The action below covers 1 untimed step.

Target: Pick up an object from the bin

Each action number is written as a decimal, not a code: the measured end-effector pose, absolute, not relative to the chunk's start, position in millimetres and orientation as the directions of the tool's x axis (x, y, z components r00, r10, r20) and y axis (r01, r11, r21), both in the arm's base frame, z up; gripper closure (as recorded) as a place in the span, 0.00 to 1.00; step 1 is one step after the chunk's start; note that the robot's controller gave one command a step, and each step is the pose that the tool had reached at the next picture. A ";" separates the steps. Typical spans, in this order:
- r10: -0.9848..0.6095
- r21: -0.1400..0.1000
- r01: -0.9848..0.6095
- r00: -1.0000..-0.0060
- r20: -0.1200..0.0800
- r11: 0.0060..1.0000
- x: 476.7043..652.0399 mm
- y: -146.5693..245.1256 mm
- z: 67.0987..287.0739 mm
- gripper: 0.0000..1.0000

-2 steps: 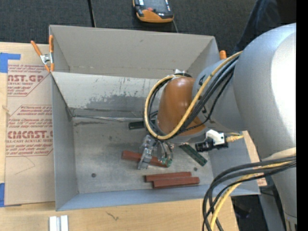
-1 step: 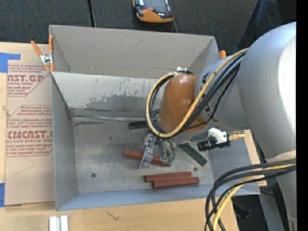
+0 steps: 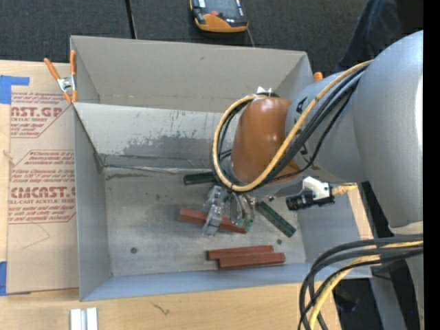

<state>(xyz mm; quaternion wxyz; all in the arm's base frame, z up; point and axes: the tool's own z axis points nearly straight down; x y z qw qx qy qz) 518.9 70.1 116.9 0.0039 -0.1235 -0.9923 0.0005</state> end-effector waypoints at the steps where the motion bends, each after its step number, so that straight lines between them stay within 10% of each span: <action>1: 0.245 0.001 0.245 -0.970 0.000 0.970 520.4 70.4 133.3 1.00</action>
Offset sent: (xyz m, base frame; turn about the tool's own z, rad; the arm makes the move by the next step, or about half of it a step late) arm 0.0000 0.0001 0.0360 0.0000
